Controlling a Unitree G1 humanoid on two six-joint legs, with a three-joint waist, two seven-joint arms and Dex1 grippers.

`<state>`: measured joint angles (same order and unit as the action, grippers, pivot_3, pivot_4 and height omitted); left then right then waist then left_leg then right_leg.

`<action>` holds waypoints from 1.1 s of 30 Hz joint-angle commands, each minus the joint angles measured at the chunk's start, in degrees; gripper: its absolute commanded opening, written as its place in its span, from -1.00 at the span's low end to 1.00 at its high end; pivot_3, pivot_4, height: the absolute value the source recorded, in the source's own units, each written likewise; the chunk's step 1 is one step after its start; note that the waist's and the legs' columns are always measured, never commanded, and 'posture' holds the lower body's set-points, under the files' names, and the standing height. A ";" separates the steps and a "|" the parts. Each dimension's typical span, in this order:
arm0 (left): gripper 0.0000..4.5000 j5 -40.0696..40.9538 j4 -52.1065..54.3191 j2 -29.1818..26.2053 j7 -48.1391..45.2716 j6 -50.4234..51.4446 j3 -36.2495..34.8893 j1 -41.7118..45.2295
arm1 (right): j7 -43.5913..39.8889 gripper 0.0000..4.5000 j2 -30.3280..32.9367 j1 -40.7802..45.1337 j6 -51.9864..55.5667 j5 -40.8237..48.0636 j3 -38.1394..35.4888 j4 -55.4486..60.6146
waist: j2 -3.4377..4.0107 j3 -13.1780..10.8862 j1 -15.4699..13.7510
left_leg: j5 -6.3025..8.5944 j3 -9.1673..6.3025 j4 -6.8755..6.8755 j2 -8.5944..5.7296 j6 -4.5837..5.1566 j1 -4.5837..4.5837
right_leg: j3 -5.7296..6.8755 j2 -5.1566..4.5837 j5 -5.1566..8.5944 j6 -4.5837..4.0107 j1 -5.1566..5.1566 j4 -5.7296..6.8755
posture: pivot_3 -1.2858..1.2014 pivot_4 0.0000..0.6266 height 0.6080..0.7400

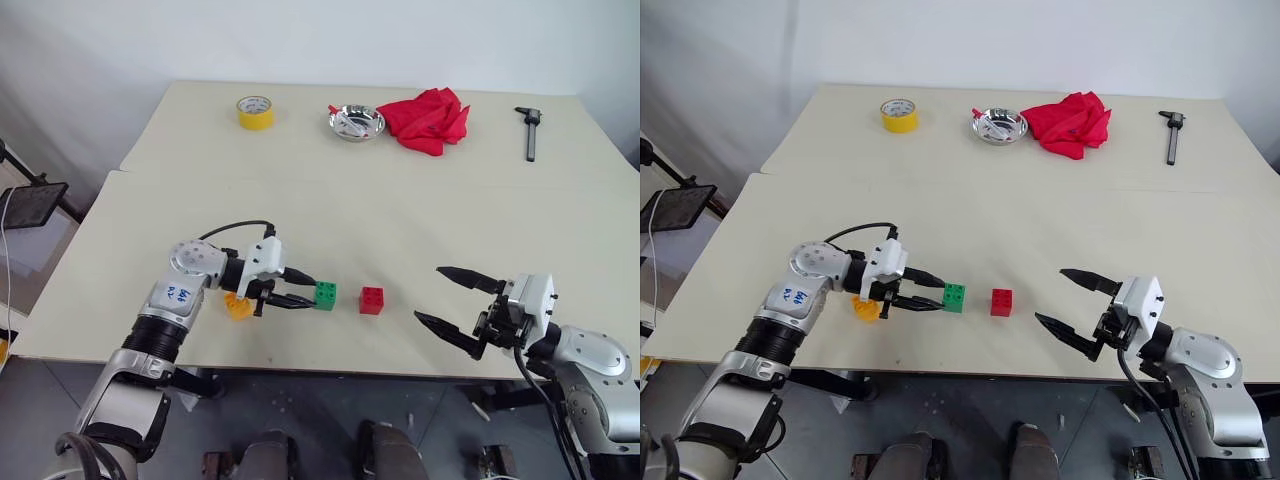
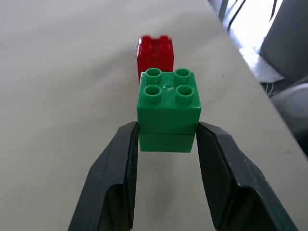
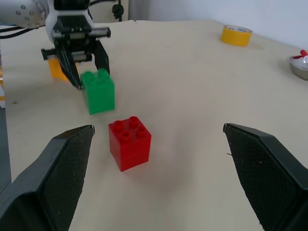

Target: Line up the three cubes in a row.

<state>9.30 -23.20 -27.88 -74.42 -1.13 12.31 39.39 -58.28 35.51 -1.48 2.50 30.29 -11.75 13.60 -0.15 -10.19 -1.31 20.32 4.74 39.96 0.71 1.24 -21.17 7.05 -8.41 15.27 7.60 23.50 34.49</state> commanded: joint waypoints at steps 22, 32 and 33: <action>0.95 12.47 4.97 -7.65 -4.50 6.23 -15.39 3.08 | -5.57 1.00 0.03 7.27 0.22 1.66 3.89 -2.65 | -0.01 -0.01 0.47 | 0.06 0.07 0.06 0.03 0.06 -0.03 | -0.06 -0.01 0.00 0.00 0.04 0.00 | 0.03 -0.52 1.00; 0.95 16.09 10.62 -15.86 8.42 2.36 -40.08 -29.54 | -12.52 1.00 -3.84 16.85 -2.51 -0.49 15.38 -0.22 | -0.13 -0.08 2.71 | 0.22 -0.41 0.00 0.34 -0.04 0.06 | 0.03 -0.06 0.00 0.00 0.20 0.29 | 0.03 -0.52 1.00; 0.95 16.21 11.53 -16.03 8.88 2.30 -41.34 -32.45 | -12.77 1.00 -4.30 17.27 -2.89 -0.78 15.93 -0.41 | -0.13 -0.08 2.51 | 0.23 -0.47 0.05 0.37 -0.01 0.01 | 0.06 -0.12 0.00 0.01 0.18 0.28 | 0.03 -0.52 1.00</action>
<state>23.71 -15.38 -42.86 -66.77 1.27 -25.43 9.11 -70.52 31.50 15.51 1.04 29.34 4.07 11.70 -0.28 -10.28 1.19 20.59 4.23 40.03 1.05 1.27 -21.14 7.10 -8.58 15.26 7.63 23.65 34.76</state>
